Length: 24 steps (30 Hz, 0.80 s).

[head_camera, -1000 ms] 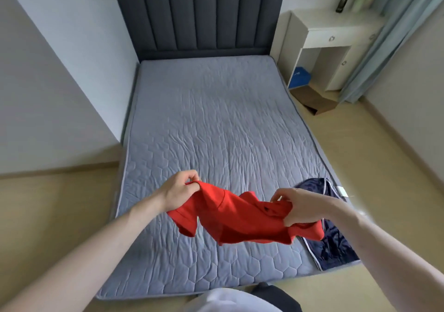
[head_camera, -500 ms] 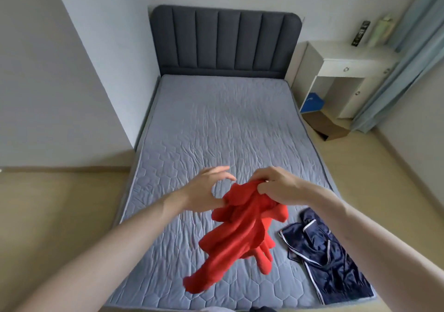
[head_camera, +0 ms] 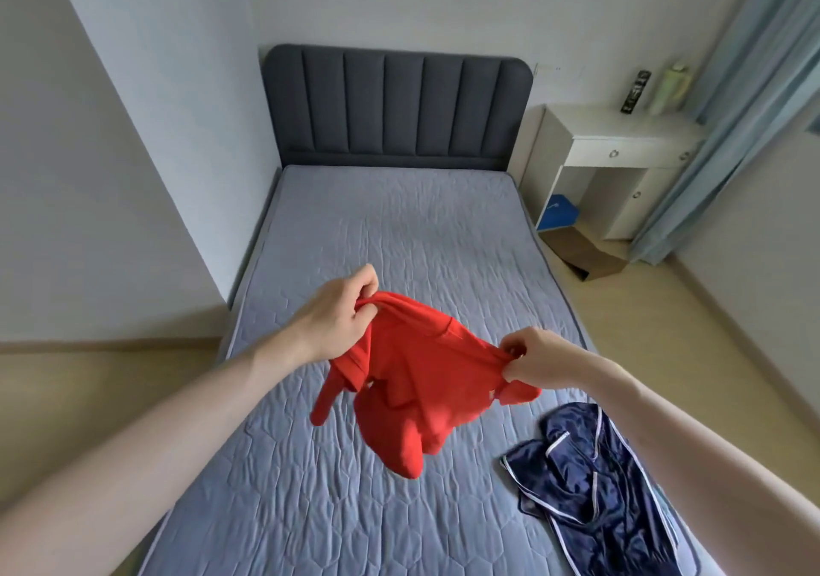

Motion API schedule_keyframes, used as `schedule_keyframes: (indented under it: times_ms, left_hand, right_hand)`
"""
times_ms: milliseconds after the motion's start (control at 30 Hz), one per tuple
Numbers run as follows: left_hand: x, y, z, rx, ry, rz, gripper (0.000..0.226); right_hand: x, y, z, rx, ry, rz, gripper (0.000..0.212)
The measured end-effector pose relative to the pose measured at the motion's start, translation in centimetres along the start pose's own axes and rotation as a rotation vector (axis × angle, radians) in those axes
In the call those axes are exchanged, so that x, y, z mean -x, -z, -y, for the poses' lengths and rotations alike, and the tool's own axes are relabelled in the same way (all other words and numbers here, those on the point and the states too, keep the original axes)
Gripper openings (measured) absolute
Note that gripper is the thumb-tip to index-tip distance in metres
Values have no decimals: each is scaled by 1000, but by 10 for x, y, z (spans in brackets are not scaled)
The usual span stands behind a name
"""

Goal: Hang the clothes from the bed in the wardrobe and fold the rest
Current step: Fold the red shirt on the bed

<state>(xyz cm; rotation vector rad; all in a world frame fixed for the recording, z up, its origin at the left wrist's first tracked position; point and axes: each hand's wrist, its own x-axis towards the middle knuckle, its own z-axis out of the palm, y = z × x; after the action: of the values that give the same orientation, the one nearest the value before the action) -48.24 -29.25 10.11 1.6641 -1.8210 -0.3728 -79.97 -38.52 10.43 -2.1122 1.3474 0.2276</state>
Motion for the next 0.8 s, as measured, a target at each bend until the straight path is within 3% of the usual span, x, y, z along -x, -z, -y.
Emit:
schedule_keyframes:
  times_ms: [100, 200, 267, 400, 567, 667, 800]
  left_hand:
    - [-9, 3, 9, -123, 4, 4, 30]
    - [-11, 10, 26, -267, 29, 65, 24]
    - [-14, 14, 40, -392, 51, 90, 21]
    - [-23, 16, 67, -506, 139, 144, 43]
    - [-62, 27, 89, -520, 265, 169, 48]
    - [-95, 37, 95, -517, 264, 120, 45]
    - [-137, 56, 88, -507, 233, -60, 31]
  right_hand:
    - [-13, 0, -7, -116, -27, -56, 26]
    - [-30, -9, -16, -415, -101, -164, 36]
    - [-43, -16, -23, -554, -133, -136, 33]
    - [-71, -22, -27, -686, -131, -63, 21]
    - [-116, 16, -19, -277, 39, -308, 22]
    - [-140, 59, -14, -230, 109, -416, 24]
    - [-158, 119, 5, -185, 193, -625, 19]
